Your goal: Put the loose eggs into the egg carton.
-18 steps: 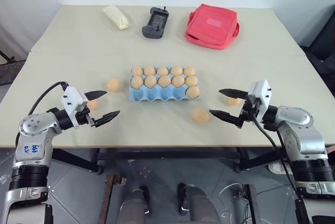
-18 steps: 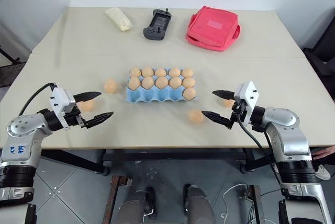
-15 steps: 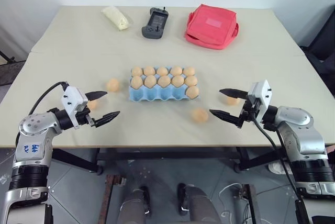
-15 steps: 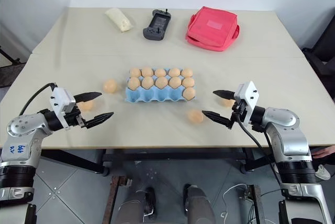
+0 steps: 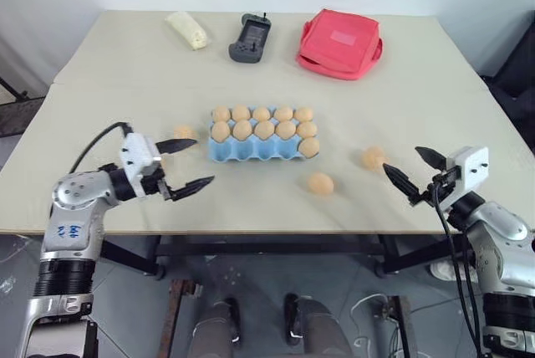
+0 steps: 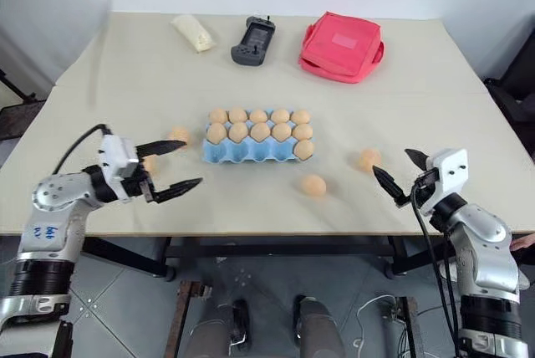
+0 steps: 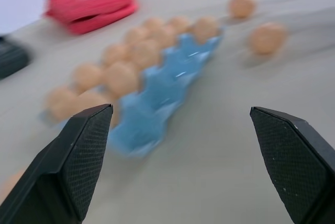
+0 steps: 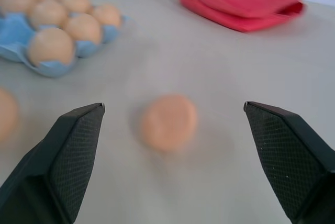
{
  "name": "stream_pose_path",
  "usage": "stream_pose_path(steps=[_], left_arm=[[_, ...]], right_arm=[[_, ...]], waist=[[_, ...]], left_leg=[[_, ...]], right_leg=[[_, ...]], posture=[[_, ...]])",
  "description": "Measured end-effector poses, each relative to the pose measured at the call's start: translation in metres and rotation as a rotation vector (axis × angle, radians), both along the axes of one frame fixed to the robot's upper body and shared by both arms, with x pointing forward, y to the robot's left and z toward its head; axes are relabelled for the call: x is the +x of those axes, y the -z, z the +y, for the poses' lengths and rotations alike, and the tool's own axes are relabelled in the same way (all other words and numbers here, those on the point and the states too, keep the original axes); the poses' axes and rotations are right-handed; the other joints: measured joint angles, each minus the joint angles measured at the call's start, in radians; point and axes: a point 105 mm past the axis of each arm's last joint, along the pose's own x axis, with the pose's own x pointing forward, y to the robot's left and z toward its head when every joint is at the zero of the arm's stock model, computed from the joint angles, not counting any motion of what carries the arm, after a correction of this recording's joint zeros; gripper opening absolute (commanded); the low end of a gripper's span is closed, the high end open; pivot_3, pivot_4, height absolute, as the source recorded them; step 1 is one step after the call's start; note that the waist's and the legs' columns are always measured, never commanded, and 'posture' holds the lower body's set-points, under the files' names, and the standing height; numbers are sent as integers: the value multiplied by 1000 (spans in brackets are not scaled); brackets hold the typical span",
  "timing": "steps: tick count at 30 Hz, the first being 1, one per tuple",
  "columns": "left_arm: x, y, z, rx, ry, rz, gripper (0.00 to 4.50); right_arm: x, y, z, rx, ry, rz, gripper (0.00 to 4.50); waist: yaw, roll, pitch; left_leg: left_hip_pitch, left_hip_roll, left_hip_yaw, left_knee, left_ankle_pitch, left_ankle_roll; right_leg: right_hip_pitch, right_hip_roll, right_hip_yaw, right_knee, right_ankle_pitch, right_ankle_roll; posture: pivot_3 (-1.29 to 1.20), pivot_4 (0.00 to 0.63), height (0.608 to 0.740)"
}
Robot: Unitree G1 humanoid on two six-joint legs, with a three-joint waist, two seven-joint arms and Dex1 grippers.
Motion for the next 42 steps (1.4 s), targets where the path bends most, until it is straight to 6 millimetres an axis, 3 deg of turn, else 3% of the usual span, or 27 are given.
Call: stream_pose_path(steps=[4, 11, 18, 21, 25, 29, 33, 39, 42], left_arm=[[-1, 4, -11, 4, 55, 36, 4476], [-2, 7, -13, 7, 74, 58, 4476], [-6, 16, -7, -3, 37, 84, 4476], [-8, 15, -4, -13, 15, 83, 4500], [-10, 14, 2, -19, -11, 82, 4500], [-12, 15, 3, -25, -27, 84, 4500], [-13, 18, 10, -39, -54, 92, 4500], [-14, 17, 26, -49, -127, 91, 4500], [-15, 21, 37, -71, -181, 121, 4500]], right_arm=[[5, 9, 7, 39, 24, 34, 4500], [44, -12, 33, 42, -9, 64, 4500], [82, 12, 32, -20, 68, 183, 4500], [83, 21, 34, -32, 46, 186, 3529], [82, 17, 46, -23, -27, 151, 2133], [79, -1, 58, -35, -92, 79, 2133], [72, -23, 88, 1, -224, 38, 2133], [75, -41, 171, -55, -425, 29, 2133], [83, -52, 191, -72, -451, 6, 2133]], waist=[[-22, 1, 0], [-37, 1, 0], [-38, 1, 0], [-36, 1, 0], [-37, 1, 0], [-42, 1, 0], [-49, 1, 0], [-53, 2, 0], [-49, 2, 0]], left_leg=[[0, 1, -1, 4, 0, 0], [-1, 1, -1, 8, 1, 1], [-2, 1, 0, 8, 1, 2], [-3, 2, 0, 6, 1, 2], [-3, 2, 0, 6, 1, 2], [-2, 3, 0, 6, 1, 2], [-2, 3, 0, 6, 1, 2], [-2, 4, 0, 4, 2, 1], [-3, 4, 0, 1, 2, 1]], right_leg=[[0, 1, 0, 3, 0, 0], [0, 1, 1, 3, 0, -7], [0, 0, 2, 2, 1, -6], [-1, 0, 2, 2, 3, -2], [-1, 0, 1, 3, 4, 0], [-1, 0, 0, 3, 4, 0], [-1, 0, 2, 4, 4, 0], [-3, 0, 2, 5, 2, -5], [-4, -1, 2, 4, 2, -6]], posture=[[0, 150, 740], [0, 150, 740], [0, 150, 740], [0, 150, 740], [0, 150, 740], [0, 150, 740], [0, 150, 740], [0, 150, 740], [0, 150, 740]])
